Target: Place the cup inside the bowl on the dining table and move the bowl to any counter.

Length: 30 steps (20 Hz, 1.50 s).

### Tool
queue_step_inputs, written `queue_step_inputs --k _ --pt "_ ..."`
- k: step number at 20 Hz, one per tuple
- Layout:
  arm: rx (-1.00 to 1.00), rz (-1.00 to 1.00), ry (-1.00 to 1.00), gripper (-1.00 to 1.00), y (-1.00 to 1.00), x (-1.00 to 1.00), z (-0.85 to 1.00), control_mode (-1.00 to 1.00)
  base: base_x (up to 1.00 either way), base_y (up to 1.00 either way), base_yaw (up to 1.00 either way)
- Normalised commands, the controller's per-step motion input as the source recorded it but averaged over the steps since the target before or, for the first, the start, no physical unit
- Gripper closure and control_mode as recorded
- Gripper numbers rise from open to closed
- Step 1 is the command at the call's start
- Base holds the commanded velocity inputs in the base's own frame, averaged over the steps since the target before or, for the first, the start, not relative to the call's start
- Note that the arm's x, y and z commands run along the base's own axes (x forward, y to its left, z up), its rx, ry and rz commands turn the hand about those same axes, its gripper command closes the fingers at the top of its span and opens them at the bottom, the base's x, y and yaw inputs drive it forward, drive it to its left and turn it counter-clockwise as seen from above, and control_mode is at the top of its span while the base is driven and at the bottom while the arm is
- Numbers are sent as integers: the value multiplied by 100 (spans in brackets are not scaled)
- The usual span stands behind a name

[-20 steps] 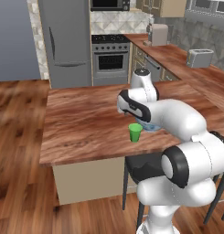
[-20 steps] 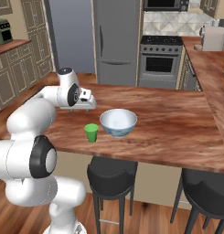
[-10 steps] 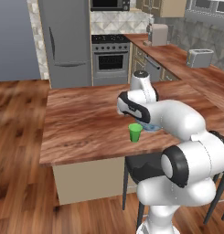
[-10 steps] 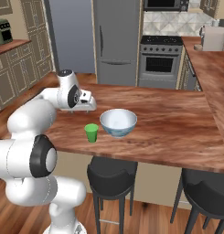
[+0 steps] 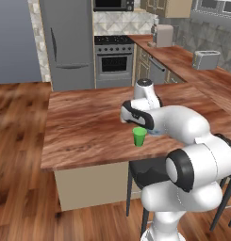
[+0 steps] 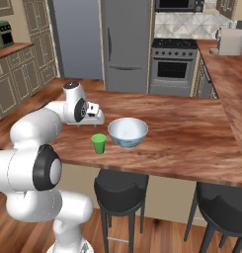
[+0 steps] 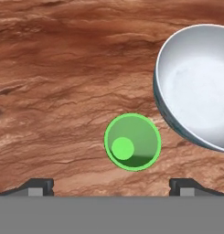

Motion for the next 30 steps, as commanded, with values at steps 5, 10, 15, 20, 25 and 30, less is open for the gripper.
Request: queue_step_inputs --k 5,10,15,20,25,30 --pt "-2 0 0 -100 0 0 -17 -100 0 0 0" --pt "-3 0 0 -100 0 0 -10 -100 0 0 0" --pt "-3 0 0 -100 0 0 -3 -100 0 0 0" --pt "-2 0 0 -100 0 0 -5 -100 0 0 0" --pt "-1 0 0 -100 0 0 -14 -100 0 0 0" --pt "0 0 0 -100 0 0 -16 -100 0 0 0"
